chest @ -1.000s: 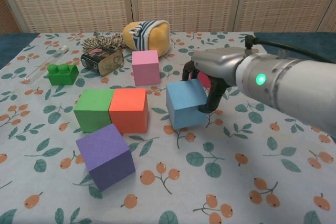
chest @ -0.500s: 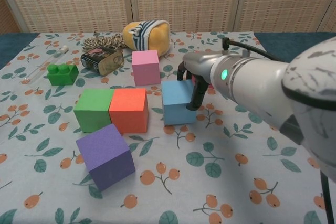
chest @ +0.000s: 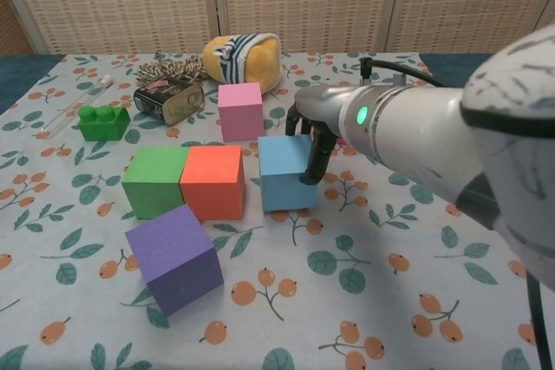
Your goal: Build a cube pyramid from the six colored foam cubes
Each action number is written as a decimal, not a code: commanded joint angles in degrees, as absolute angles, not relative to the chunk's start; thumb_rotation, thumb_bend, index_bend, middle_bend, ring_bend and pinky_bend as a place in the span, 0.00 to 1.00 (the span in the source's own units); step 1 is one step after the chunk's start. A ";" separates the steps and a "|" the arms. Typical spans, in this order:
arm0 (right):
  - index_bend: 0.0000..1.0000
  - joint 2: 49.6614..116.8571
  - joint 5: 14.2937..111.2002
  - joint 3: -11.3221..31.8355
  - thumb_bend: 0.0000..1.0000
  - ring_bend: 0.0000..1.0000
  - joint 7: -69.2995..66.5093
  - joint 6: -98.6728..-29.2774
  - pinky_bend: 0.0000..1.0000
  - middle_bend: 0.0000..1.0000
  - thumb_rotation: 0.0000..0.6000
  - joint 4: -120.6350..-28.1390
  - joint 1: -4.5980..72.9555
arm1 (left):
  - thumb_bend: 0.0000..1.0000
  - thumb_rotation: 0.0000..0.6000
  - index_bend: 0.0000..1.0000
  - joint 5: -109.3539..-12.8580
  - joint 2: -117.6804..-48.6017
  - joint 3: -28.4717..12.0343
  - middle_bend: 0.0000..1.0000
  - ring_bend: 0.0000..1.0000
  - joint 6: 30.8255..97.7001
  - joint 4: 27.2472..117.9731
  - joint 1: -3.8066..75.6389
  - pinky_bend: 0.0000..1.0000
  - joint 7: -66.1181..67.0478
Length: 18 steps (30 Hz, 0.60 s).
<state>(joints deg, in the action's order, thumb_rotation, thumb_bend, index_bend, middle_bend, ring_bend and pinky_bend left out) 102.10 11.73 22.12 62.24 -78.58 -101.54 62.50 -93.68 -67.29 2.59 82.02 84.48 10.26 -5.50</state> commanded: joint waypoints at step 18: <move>0.80 104.56 9.66 23.12 0.21 0.03 61.32 -78.48 0.19 0.24 1.00 -99.15 64.35 | 0.36 1.00 0.00 -93.90 -66.95 2.57 0.04 0.00 82.45 84.37 10.17 0.04 -6.43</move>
